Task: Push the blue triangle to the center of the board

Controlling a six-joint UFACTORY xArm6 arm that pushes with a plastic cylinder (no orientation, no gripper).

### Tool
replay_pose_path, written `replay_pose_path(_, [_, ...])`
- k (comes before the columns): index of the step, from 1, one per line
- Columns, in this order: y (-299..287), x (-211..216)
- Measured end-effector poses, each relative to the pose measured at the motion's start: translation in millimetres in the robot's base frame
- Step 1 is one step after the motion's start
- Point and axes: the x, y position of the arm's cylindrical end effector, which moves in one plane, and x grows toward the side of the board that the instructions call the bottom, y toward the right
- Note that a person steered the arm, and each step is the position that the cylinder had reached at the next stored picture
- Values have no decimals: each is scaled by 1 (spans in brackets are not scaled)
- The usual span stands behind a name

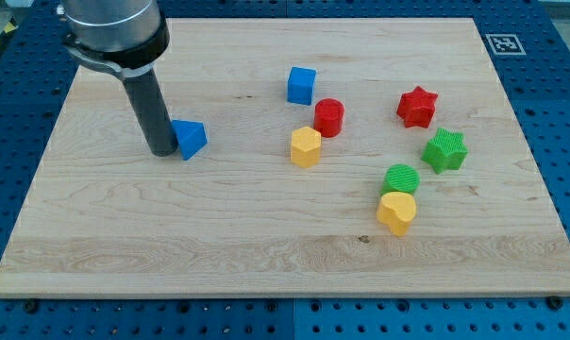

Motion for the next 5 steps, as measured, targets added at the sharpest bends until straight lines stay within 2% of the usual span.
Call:
replay_pose_path(3, [36,-8])
replay_pose_path(5, [87,-18])
